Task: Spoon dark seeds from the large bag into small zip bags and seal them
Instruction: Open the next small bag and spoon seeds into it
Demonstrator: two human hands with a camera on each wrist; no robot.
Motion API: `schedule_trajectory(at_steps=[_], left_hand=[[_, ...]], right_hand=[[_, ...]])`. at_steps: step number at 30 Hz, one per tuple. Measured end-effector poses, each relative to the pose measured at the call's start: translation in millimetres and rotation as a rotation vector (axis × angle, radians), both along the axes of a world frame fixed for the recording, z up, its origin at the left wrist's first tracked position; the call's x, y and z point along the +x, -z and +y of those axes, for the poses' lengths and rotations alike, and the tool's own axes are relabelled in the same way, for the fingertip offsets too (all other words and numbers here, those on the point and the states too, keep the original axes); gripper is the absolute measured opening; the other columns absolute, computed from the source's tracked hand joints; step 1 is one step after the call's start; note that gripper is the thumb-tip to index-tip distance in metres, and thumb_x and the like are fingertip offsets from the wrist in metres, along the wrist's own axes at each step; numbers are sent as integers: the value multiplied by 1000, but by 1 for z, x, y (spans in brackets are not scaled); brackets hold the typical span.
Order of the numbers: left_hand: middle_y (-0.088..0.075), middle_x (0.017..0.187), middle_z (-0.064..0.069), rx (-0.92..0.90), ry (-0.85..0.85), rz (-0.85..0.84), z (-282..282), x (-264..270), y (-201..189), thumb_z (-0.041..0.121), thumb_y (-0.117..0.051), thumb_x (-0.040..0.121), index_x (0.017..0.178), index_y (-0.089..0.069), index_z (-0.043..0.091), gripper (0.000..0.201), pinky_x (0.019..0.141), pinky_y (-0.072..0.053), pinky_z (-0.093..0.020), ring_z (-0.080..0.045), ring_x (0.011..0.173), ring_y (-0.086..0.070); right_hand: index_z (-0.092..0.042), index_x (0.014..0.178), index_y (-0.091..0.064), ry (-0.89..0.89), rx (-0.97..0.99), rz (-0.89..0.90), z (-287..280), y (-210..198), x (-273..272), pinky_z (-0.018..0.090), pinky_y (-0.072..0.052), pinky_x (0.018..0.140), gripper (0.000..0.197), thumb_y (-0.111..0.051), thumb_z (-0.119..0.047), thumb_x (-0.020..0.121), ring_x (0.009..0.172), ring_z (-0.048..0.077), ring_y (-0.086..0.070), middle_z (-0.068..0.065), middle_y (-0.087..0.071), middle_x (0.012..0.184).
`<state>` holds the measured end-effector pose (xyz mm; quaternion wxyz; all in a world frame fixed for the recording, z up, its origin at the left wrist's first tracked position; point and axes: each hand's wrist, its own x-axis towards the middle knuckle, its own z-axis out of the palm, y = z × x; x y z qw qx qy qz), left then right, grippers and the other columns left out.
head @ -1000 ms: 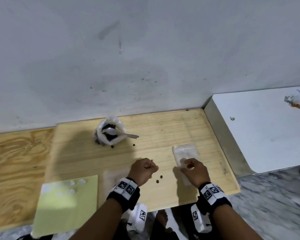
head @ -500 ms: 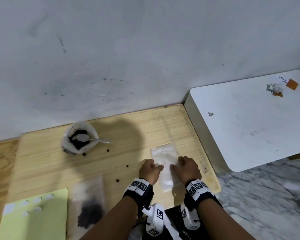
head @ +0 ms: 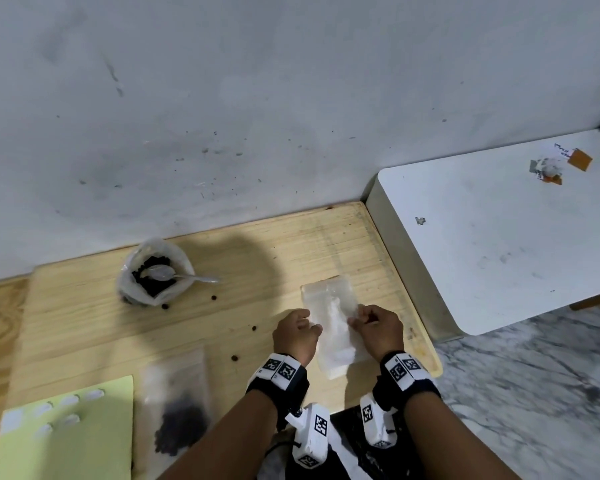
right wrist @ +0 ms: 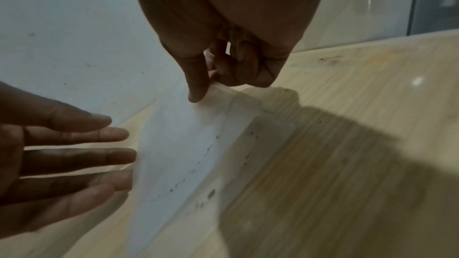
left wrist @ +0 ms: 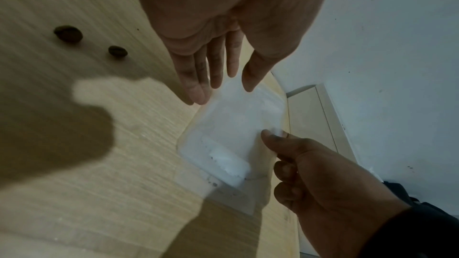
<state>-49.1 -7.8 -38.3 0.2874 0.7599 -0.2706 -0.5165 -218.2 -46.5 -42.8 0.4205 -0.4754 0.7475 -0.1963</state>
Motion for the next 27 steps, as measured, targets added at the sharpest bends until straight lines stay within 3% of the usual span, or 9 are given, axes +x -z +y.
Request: schedule_trajectory(at_steps=[3, 5, 10, 13, 16, 19, 22, 24, 27], left_hand=[[-69, 100, 0, -7, -34, 36, -1, 1, 1, 13, -73, 79, 107, -67, 20, 29, 92, -53, -32, -18, 96, -66], [-69, 99, 0, -4, -39, 52, -2, 3, 1, 12, -73, 79, 106, -67, 20, 28, 92, -53, -32, -18, 95, -66], [-68, 103, 0, -10, -1, 107, -3, 8, 2, 10, -72, 79, 102, -67, 26, 28, 85, -57, -36, -21, 90, -66], [-65, 105, 2, -47, 20, 139, -2, 11, 2, 6, -69, 80, 99, -70, 30, 30, 82, -53, -32, -15, 88, -64], [-66, 109, 4, -121, 37, 152, -1, 12, -2, 8, -71, 80, 90, -72, 36, 29, 86, -53, -36, -12, 96, -66], [-67, 106, 9, -218, 30, 156, 2, 12, -11, 9, -71, 84, 89, -74, 34, 25, 86, -54, -37, -13, 96, -66], [-69, 105, 11, -321, 48, 91, 0, 19, -24, 3, -63, 89, 89, -73, 31, 30, 76, -52, -17, -7, 87, -64], [-70, 99, 10, -361, 79, 12, 0, 31, -36, -1, -56, 92, 87, -72, 30, 34, 62, -47, -9, -2, 75, -61], [-72, 93, 6, -418, 229, -107, 2, 58, -50, -1, -52, 92, 84, -70, 34, 40, 60, -46, -18, -11, 64, -60]], right_hand=[[-23, 82, -71, -30, -6, 37, -3, -1, 0, 29, -52, 78, 9, -79, -20, 79, 79, 21, -64, -2, -70, 80], [-28, 97, -70, -23, -11, 64, -3, -3, 0, 28, -52, 81, 22, -79, -20, 79, 83, 19, -65, -4, -69, 87], [-27, 97, -71, -3, -53, 93, 1, -10, 3, 25, -47, 83, 19, -77, -19, 81, 88, 14, -58, -10, -64, 92], [-26, 87, -70, 39, -148, -37, 5, -12, 3, 24, -45, 75, 11, -74, -16, 85, 82, 14, -60, -4, -68, 89], [-20, 82, -70, 65, -109, -236, 7, -20, -1, 21, -47, 72, 17, -70, -3, 86, 70, 9, -62, -1, -68, 75], [-11, 85, -68, 72, -15, -375, 9, -36, -2, 15, -39, 52, 14, -66, 4, 85, 51, 6, -47, -3, -55, 62], [-11, 91, -62, 15, 86, -429, 11, -51, 2, 13, -32, 39, 16, -66, 3, 87, 42, 3, -41, -1, -49, 62], [-19, 103, -60, -59, 101, -391, 11, -59, 7, 14, -40, 47, 29, -72, -1, 84, 56, 6, -55, 2, -57, 76], [-35, 122, -54, -160, -62, -247, 6, -72, 20, 19, -46, 71, 55, -80, -13, 79, 95, 7, -61, -9, -64, 106]])
